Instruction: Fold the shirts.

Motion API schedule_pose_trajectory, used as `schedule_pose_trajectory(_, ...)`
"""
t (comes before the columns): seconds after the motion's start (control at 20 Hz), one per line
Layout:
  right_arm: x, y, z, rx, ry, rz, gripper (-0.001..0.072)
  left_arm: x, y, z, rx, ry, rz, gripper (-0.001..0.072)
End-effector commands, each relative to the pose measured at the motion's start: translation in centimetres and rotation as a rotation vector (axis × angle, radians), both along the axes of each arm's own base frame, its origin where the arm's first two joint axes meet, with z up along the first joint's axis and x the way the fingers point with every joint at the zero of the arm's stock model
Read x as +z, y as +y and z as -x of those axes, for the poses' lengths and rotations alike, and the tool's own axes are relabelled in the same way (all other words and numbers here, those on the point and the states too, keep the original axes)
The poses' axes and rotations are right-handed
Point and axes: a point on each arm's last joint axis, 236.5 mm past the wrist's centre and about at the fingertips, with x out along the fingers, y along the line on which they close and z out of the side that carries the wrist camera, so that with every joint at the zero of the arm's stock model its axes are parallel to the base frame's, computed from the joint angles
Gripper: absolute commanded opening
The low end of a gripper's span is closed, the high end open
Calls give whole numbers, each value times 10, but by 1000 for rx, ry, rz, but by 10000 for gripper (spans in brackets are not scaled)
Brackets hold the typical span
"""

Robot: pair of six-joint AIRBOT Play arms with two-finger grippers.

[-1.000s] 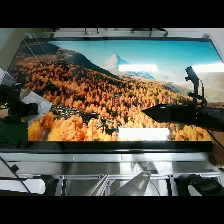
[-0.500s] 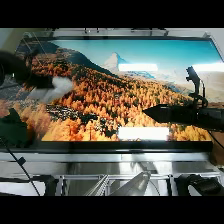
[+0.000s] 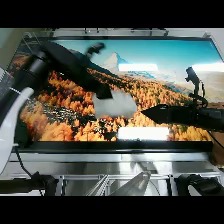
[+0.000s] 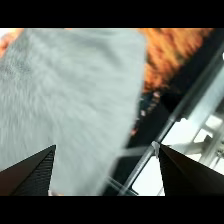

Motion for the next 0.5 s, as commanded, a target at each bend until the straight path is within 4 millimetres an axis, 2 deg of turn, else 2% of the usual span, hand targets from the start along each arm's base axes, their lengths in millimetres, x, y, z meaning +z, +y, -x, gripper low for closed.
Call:
schedule_pose_trajectory(0.0,-8,-11,-4,-48,58,11,512,-18,0,17,-49,-31,-155,719)
schedule_pose_trajectory(0.1,-25,-33,-16,-97,100,53,512,-16,32,3,28,-35,-265,718)
schedule_pose_trajectory(0.2,-58,-59,-27,-140,187,116,512,-24,47,1,104,48,-249,716)
schedule_pose_trajectory(0.25,-80,-70,-32,-147,237,156,502,-37,50,7,125,115,-223,716)
schedule_pose_trajectory(0.3,-100,-74,-34,-129,269,184,442,-52,52,12,158,173,-193,716)
schedule_pose_trajectory(0.35,-120,-74,-37,-102,306,196,419,-69,53,14,202,225,-160,715)
schedule_pose_trajectory(0.45,-158,-70,-41,-75,401,177,419,-102,61,15,287,283,-116,715)
